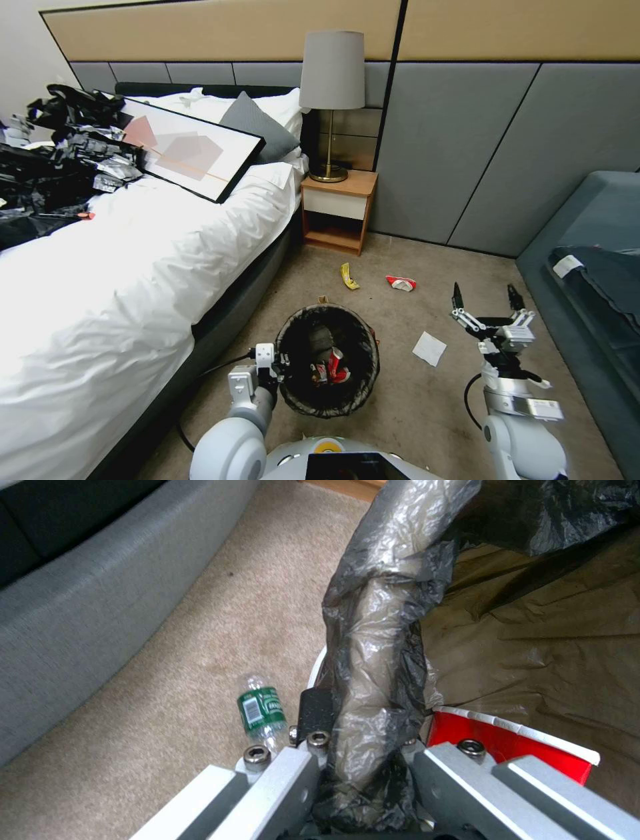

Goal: Pick up the trash bin, then pick up the garbage from the floor and place it into the trash bin.

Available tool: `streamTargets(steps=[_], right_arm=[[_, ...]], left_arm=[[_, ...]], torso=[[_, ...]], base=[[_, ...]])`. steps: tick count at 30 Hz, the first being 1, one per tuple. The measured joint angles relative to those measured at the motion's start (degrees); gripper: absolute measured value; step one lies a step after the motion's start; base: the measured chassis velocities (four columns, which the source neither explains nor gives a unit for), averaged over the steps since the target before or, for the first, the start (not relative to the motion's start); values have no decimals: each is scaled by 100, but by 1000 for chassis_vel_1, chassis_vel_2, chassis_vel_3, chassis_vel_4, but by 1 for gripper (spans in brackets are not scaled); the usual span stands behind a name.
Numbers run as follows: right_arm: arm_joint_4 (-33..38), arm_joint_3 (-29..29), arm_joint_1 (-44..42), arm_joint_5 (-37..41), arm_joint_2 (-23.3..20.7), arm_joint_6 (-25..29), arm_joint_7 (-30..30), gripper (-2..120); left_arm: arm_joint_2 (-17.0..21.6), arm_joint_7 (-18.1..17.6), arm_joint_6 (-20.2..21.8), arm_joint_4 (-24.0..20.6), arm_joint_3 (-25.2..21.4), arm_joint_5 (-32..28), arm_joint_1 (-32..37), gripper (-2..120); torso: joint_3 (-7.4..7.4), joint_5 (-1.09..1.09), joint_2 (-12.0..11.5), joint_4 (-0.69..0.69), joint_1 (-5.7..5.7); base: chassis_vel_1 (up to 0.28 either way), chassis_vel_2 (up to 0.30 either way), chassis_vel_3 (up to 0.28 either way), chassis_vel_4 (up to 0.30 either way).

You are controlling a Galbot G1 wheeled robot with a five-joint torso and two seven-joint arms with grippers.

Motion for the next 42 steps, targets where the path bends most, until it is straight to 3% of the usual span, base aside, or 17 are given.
streamTargets(steps=[15, 19, 31, 42], right_arm=[[-1122, -460, 1030, 539, -560, -2505, 623, 100], [-1351, -464, 1215, 528, -606, -2679, 621, 100], [-3074, -704, 2282, 112, -768, -3288, 572, 100], [-3955, -668, 2713, -229, -750, -3170, 574, 100]], left_arm=[[-32, 24, 2, -31, -31, -6, 14, 0], [-33, 24, 2, -31, -30, -4, 13, 0], [-44, 25, -17, -19, 12, 37, 26, 0], [-53, 25, -34, -7, -1, 41, 24, 0]], torso=[[0, 0, 0, -1, 0], [0, -1, 0, -1, 0], [0, 1, 0, 0, 0], [0, -1, 0, 0, -1]], base=[[0, 0, 0, 0], [0, 0, 0, 0], [0, 0, 0, 0], [0, 0, 0, 0]])
